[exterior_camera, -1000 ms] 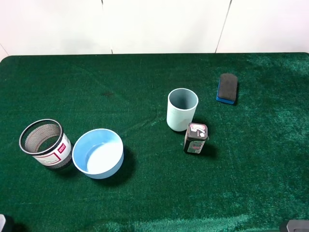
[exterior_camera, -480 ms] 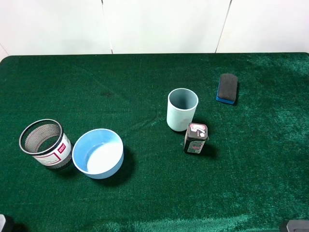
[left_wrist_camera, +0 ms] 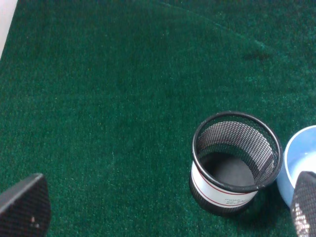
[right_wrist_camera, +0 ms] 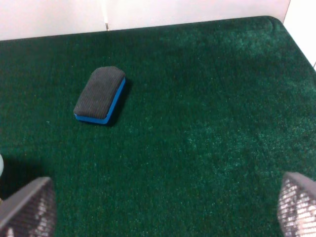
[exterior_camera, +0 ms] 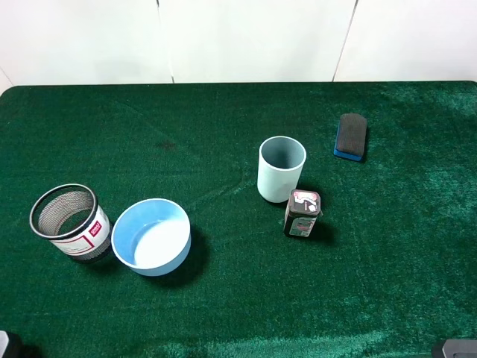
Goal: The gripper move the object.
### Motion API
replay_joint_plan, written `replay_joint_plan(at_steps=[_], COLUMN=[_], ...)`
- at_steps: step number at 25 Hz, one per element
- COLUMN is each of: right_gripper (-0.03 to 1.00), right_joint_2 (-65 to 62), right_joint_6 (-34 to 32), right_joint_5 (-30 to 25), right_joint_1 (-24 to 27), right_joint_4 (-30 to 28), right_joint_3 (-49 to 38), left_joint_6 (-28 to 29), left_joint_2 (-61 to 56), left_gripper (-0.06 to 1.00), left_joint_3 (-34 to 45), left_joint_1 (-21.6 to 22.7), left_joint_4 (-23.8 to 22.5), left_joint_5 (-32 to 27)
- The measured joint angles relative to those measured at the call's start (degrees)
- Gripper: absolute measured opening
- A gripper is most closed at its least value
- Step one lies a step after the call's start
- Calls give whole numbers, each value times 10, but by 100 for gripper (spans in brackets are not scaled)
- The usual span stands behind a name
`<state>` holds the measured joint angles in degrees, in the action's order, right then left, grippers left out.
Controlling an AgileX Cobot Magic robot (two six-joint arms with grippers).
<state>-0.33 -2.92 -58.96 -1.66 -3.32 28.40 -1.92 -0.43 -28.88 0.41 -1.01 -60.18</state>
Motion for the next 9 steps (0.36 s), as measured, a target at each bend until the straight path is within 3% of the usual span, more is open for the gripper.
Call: replay_joint_plan(at_steps=[9], right_gripper=[69], right_joint_2=[0], right_joint_6=[1], right_joint_5=[0], right_joint_1=[0], right_joint_4=[0], right_joint_3=[0], left_joint_6=[0], left_joint_2=[0], left_gripper=[99], left_joint_3=[0], left_joint_1=[0], left_joint_4=[0], left_joint_5=[0])
